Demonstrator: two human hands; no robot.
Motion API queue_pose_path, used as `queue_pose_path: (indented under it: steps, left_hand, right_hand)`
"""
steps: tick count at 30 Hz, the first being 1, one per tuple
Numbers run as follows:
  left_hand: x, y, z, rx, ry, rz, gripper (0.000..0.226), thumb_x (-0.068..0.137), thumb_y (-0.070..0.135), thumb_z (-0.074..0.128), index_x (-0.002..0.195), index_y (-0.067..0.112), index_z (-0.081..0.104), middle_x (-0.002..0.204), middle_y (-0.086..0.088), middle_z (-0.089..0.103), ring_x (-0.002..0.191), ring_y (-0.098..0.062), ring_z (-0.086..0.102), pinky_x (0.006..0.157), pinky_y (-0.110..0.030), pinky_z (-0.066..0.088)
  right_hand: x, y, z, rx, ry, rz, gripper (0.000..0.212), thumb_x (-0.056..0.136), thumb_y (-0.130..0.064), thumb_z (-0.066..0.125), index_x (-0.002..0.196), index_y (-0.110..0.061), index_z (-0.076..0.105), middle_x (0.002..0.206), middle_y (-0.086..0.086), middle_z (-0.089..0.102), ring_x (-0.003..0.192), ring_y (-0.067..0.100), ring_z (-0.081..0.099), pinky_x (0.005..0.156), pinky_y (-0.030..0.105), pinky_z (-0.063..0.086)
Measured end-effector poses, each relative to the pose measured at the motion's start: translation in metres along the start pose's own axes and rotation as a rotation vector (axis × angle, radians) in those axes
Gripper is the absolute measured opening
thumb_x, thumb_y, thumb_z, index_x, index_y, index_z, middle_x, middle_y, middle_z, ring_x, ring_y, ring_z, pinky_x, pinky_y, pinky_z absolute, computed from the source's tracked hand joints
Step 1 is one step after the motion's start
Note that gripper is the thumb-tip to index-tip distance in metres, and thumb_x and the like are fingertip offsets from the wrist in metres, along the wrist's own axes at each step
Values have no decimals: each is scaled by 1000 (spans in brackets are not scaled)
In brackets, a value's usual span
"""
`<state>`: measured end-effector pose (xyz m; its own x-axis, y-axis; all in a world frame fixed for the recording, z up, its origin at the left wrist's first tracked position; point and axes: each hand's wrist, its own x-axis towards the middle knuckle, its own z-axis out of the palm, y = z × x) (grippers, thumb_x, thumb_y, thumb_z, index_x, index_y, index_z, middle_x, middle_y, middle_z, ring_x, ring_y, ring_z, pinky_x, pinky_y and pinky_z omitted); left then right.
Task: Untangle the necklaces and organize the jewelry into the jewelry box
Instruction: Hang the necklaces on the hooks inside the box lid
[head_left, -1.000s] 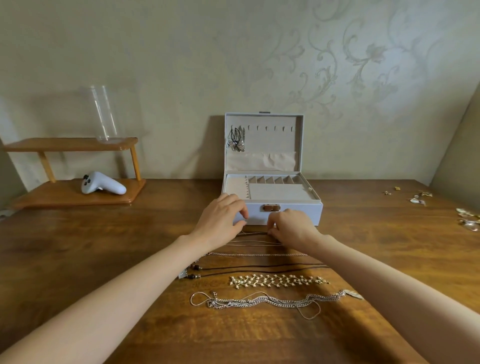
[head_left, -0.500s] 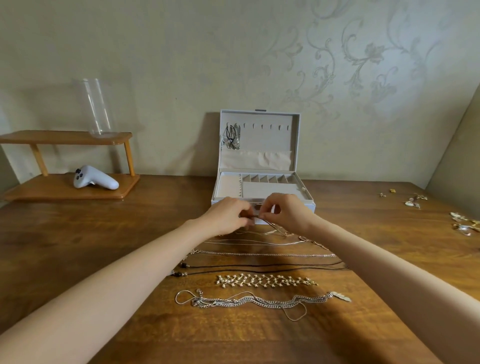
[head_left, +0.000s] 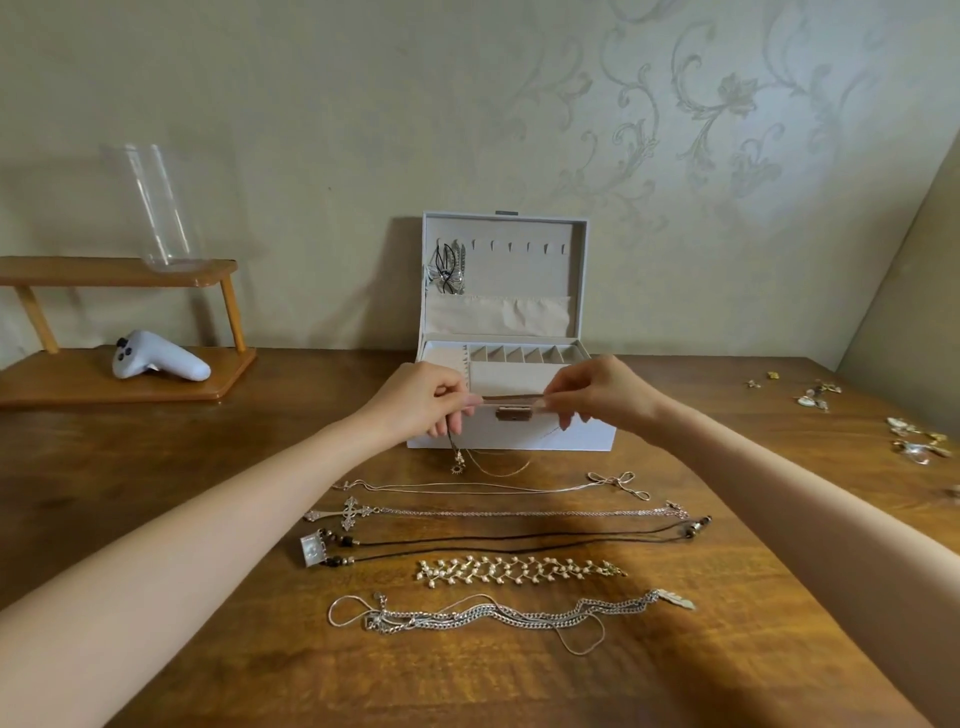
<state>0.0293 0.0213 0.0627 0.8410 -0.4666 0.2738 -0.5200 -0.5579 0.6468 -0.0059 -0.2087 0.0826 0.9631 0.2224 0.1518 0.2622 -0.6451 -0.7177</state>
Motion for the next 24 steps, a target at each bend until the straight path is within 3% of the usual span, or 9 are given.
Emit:
queue_pose_path:
  steps: [3, 8, 18, 24]
  left_hand:
    - [-2, -2, -1, 29, -74, -24, 17, 91, 21, 60, 87, 5, 66, 62, 1, 67, 47, -4, 56, 49, -15, 47]
    - [2, 13, 2, 2, -124, 4, 13, 86, 18, 66, 96, 10, 63, 82, 4, 67, 49, -12, 56, 43, -10, 38]
    - [17, 24, -8, -201, 13, 56, 7, 87, 10, 63, 82, 12, 60, 72, 1, 65, 46, 4, 51, 47, -8, 38]
    - [25, 20, -15, -237, 80, 49, 7, 91, 10, 59, 84, 11, 58, 80, -2, 71, 51, 3, 52, 53, -9, 42]
  right_hand:
    - [-2, -1, -2, 97, 79, -9, 19, 85, -23, 69, 74, -8, 71, 57, 2, 61, 46, 0, 46, 47, 10, 36]
    - [4, -8, 0, 228, 31, -33, 15, 90, -13, 60, 94, -5, 72, 58, 6, 54, 47, 9, 42, 46, 17, 34]
    - [22, -20, 1, 356, -84, -90, 32, 81, 20, 56, 107, 2, 60, 82, 16, 67, 70, 18, 68, 66, 25, 56]
    - [33, -21, 6, 280, -13, -81, 29, 80, 17, 59, 103, 1, 64, 82, 16, 69, 66, 18, 69, 65, 25, 58]
